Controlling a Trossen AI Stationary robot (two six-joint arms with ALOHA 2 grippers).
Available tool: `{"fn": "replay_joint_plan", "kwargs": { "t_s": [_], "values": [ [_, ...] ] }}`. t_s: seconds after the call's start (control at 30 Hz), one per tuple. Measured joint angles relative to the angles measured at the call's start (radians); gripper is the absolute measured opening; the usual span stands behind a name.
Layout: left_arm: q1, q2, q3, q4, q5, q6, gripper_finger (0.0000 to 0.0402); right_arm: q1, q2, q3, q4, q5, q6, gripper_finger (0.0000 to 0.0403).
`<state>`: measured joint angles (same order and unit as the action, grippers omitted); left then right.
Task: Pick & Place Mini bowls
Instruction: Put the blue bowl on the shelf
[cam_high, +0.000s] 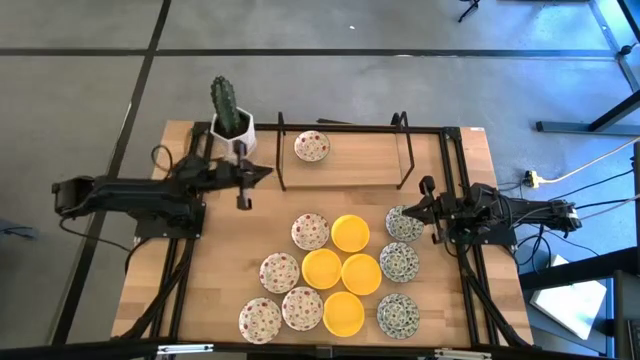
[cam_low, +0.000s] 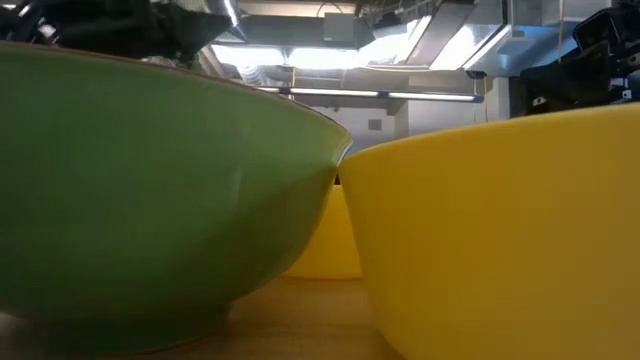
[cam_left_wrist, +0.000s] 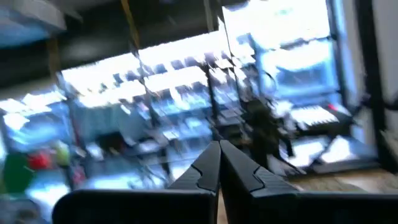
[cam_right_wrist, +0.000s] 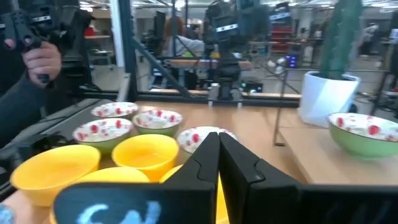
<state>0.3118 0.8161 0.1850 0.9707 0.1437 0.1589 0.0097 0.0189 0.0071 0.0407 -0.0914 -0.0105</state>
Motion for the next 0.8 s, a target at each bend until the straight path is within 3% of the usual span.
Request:
{"fn": "replay_joint_plan", "kwargs": {
  "t_s": [0.17, 0.47, 0.67, 0.8],
  "values": [
    [0.035, -0.007, -0.055, 0.091, 0.013, -0.028, 0.0002, 0.000, 0.000, 0.000, -0.009, 0.002, 0.007, 0.0012],
    [0.080, 0.013, -0.068, -0.163, 0.026, -0.045, 0.0002, 0.000, 0.000, 0.000, 0.009, 0.013, -0.040, 0.0012],
    [0.063, 0.051, -0.105, 0.081, 0.061, 0.020, 0.0003, 0.000, 0.000, 0.000, 0.063, 0.021, -0.042, 0.0012],
    [0.063, 0.052, -0.105, 0.140, 0.061, 0.010, 0.0001, 0.000, 0.000, 0.000, 0.073, 0.021, -0.050, 0.0012]
  ]
}}
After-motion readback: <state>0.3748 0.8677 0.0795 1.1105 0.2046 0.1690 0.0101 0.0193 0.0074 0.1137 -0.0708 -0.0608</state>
